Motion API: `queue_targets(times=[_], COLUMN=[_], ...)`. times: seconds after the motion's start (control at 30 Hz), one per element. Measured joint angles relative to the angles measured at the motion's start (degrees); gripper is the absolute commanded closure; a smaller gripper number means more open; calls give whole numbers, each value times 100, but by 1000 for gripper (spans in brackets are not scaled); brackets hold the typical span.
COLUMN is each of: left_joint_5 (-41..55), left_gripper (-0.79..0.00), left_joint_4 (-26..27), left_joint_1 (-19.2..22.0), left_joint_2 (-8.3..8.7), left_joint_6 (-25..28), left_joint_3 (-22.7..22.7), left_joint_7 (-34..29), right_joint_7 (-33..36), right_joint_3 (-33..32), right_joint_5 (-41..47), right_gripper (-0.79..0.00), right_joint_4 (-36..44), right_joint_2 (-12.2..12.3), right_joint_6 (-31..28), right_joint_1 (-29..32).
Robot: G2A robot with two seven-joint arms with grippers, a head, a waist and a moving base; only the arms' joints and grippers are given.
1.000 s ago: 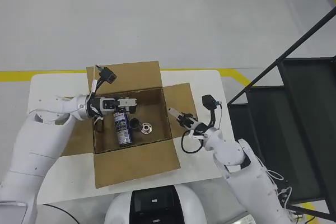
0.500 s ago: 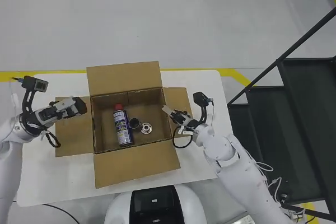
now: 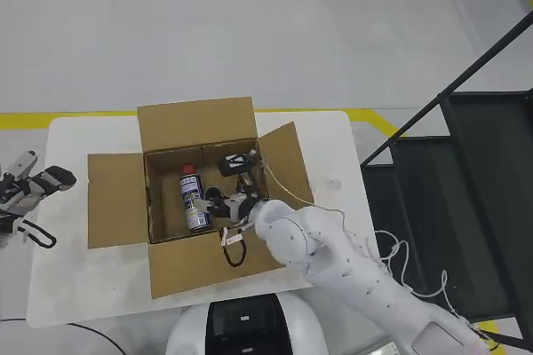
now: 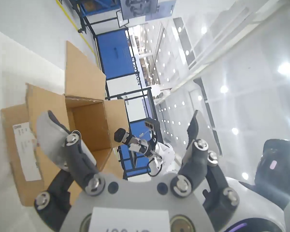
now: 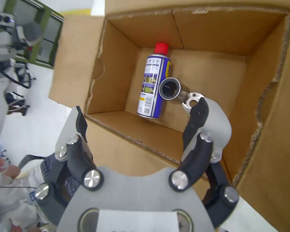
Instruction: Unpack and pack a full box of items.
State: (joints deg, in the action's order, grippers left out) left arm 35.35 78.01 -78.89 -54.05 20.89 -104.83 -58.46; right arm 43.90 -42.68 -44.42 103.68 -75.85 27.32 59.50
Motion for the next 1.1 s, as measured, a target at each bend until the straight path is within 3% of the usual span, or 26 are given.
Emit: queue_targets(times=[0.2,1.1], left_joint_5=[6,5], left_gripper=[-785,-785], left_joint_4=[-250,-244], left_joint_1=[11,10], left_joint_2=[-34,-34], left_joint_6=[113,110], left_joint_3=[84,82], left_joint_7=[372,362], right_joint_7=[106,106], right_joint_3=[781,766], right_joint_5=[-208,-202], right_gripper=[-785,-785], right_joint_4=[-798,-786], right_joint_2=[-356,-349], right_joint_6=[563,555], right_joint_1=[-845,-833])
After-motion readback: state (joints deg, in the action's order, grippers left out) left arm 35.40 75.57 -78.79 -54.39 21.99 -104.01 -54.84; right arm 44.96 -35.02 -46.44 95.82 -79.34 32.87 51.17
